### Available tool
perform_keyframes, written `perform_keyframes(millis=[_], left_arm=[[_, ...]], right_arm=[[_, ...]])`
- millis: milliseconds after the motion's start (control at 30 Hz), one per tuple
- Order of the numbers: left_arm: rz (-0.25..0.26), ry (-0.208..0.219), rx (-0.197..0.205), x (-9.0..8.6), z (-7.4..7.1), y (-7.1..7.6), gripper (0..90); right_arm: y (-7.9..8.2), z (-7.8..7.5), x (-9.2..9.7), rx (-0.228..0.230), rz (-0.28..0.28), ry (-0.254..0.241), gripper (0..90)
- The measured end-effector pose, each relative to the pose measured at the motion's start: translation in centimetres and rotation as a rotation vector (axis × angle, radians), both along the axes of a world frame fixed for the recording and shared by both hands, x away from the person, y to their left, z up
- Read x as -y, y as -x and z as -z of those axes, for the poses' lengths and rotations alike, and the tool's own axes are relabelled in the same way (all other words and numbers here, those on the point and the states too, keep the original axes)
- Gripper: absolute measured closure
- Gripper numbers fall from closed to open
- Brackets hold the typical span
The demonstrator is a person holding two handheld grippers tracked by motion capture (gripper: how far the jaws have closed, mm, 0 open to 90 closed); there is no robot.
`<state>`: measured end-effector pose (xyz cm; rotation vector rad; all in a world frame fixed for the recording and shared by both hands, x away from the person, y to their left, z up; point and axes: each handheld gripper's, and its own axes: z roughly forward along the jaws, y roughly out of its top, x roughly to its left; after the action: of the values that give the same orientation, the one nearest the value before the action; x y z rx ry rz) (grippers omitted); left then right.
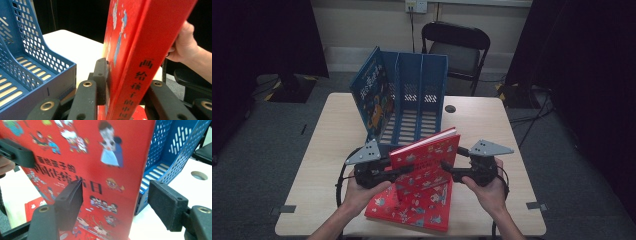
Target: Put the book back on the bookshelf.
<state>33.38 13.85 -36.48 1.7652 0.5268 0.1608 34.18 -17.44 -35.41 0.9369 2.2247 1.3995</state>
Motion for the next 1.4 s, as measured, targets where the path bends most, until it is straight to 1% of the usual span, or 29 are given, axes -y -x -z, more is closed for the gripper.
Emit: perform_keyframes(millis=[100, 167, 200, 233, 300, 333, 367, 400, 500, 567, 600, 667, 733, 800, 900, 933, 1100, 1200, 1267, 1367, 1400], left_arm=[[-0.011, 0.001, -0.002, 0.0, 0.0, 0.0, 73.5], [-0.016, -0.002, 0.003, 0.1, 0.0, 0.1, 74.7], [-0.019, -0.003, 0.003, 0.1, 0.0, 0.2, 75.1], [-0.023, -0.011, 0.008, 0.1, -0.1, 0.3, 75.7], [-0.015, -0.023, 0.011, 0.2, -0.2, 0.5, 76.2], [-0.017, -0.024, 0.017, 0.2, -0.3, 0.6, 76.3], [-0.017, -0.024, 0.017, 0.2, -0.3, 0.6, 76.4], [-0.024, -0.028, 0.011, 0.1, -0.3, 0.8, 76.4], [-0.027, -0.025, 0.008, -0.3, -0.3, 1.1, 75.8], [-0.016, -0.029, 0.009, -0.4, -0.3, 1.4, 74.6], [-0.003, -0.023, 0.007, -0.3, -0.3, 1.5, 73.8], [0.009, -0.009, -0.010, -0.3, -0.3, 1.6, 71.2], [0.027, -0.010, -0.008, -0.3, -0.3, 1.7, 69.9], [0.042, 0.000, -0.015, -0.2, -0.4, 1.7, 67.5], [0.046, 0.020, -0.016, -0.1, -0.7, 1.9, 62.3], [0.045, 0.016, -0.011, -0.1, -0.8, 2.0, 61.0], [0.055, 0.036, -0.005, -0.3, -1.5, 2.2, 55.9], [0.075, 0.051, 0.017, -0.4, -2.1, 2.4, 49.0], [0.068, 0.051, 0.026, -0.4, -2.4, 2.5, 47.3], [0.073, 0.053, 0.035, -0.6, -2.9, 2.6, 44.7], [0.065, 0.058, 0.036, -0.6, -3.1, 2.7, 43.4]], right_arm=[[-0.4, 0.5, -0.3, -0.013, -0.010, -0.009, 27.3], [-0.5, 0.7, -0.7, -0.015, -0.014, 0.000, 27.3], [-0.6, 0.8, -1.0, -0.014, -0.019, 0.003, 25.9], [-0.6, 0.9, -1.3, -0.010, -0.019, 0.010, 24.4], [-0.8, 1.1, -1.8, 0.000, -0.011, 0.018, 22.9], [-0.8, 1.1, -2.1, 0.004, -0.014, 0.019, 20.4], [-0.8, 1.1, -2.1, 0.004, -0.014, 0.019, 20.4], [-0.7, 1.2, -2.6, 0.019, -0.022, 0.029, 17.7], [-0.7, 1.3, -3.1, 0.027, -0.024, 0.028, 16.6], [-0.6, 1.4, -3.2, 0.032, -0.040, 0.026, 15.1], [-0.5, 1.4, -3.3, 0.034, -0.047, 0.027, 13.7], [-0.2, 1.5, -3.4, 0.036, -0.050, 0.033, 12.6], [0.0, 1.5, -3.2, 0.040, -0.048, 0.027, 12.7], [0.2, 1.6, -3.0, 0.038, -0.049, 0.021, 13.3], [0.3, 1.5, -2.8, 0.033, -0.049, 0.012, 13.1], [0.3, 1.5, -2.9, 0.034, -0.047, 0.011, 12.9], [0.2, 1.6, -3.0, 0.038, -0.045, 0.008, 12.7], [0.2, 1.6, -3.0, 0.039, -0.041, 0.007, 13.2], [0.3, 1.6, -3.0, 0.038, -0.043, 0.009, 13.2], [0.3, 1.6, -2.9, 0.038, -0.044, 0.010, 13.2], [0.3, 1.6, -2.9, 0.038, -0.044, 0.010, 13.2]])
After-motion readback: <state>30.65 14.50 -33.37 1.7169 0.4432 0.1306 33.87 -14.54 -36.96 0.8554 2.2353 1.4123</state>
